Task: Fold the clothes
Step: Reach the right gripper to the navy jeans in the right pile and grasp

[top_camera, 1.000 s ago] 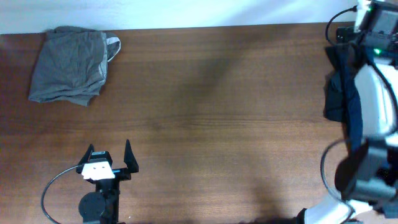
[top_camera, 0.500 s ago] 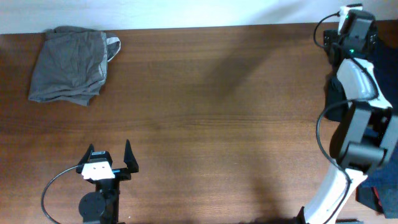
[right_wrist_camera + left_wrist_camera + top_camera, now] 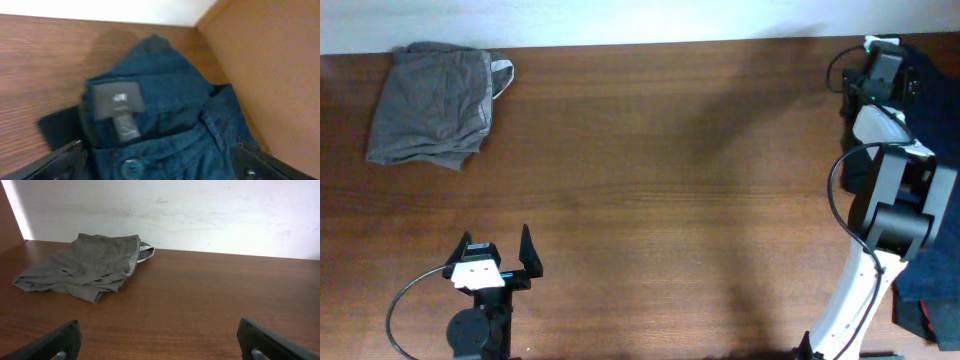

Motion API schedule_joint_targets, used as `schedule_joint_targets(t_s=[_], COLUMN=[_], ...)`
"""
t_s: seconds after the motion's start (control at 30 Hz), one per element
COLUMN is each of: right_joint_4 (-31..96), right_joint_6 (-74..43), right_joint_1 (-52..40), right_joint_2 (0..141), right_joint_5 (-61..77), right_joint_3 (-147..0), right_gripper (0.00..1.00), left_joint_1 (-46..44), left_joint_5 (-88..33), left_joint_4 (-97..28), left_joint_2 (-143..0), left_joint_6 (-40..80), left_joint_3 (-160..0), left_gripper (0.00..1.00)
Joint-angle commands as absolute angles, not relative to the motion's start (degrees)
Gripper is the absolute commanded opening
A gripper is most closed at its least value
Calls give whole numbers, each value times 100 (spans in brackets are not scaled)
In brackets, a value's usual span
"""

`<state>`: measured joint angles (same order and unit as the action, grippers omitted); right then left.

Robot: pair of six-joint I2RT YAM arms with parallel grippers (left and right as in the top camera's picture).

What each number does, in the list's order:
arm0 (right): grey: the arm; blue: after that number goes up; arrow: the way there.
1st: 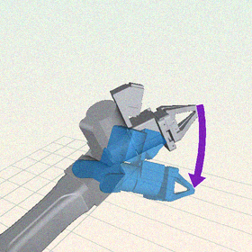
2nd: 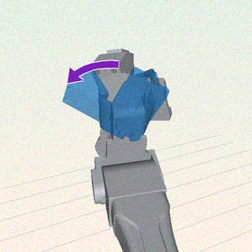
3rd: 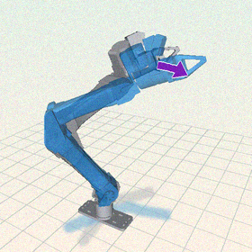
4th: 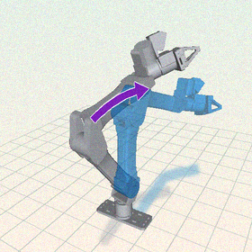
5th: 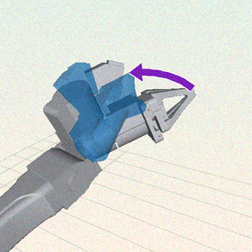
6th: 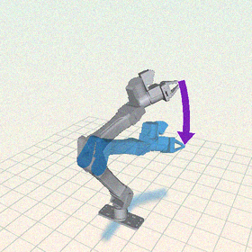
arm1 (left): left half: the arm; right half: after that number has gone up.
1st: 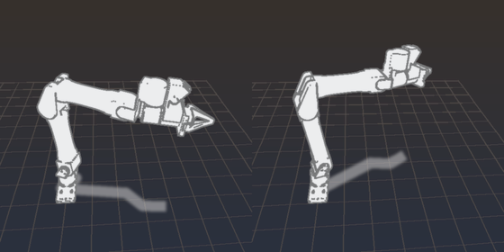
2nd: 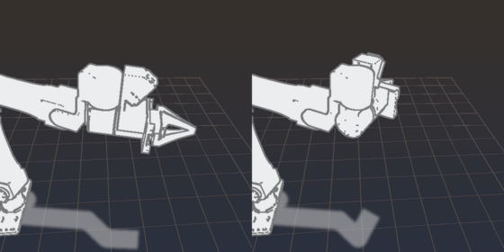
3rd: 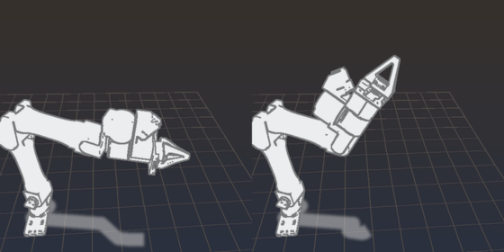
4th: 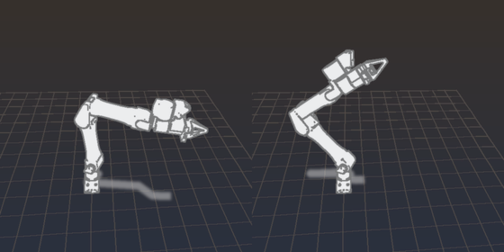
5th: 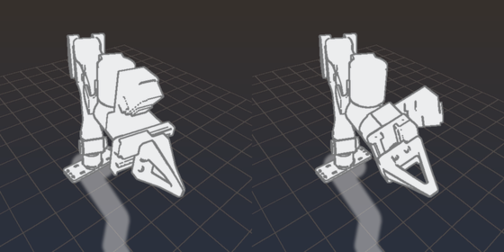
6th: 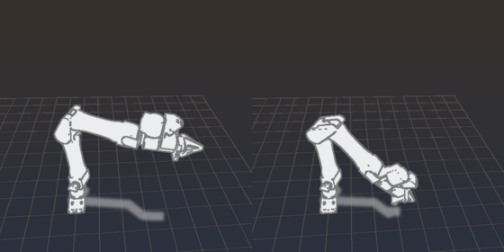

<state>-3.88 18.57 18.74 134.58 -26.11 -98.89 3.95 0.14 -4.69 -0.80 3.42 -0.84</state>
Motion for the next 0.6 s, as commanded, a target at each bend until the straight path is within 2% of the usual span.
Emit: schedule_joint_targets(t_s=[0.0, 0.2, 0.57], right_joint_4=[-268, 75, 270], right_joint_6=[1531, 1535, 1533], right_joint_1=[2047, 2104, 2097], right_joint_2=[13627, 13635, 13638], right_joint_5=[-2766, -2222, -1516], right_joint_3=[-9955, -9955, -9955], right_gripper=[97, 100, 99], left_joint_1=[414, 414, 414], left_joint_5=[-67, -67, -67], left_joint_4=[-475, -475, -475], left_joint_2=[-40, -40, -40], left_joint_6=[250, 250, 250], left_joint_3=[-54, -54, -54], left_gripper=[99, 99, 99])
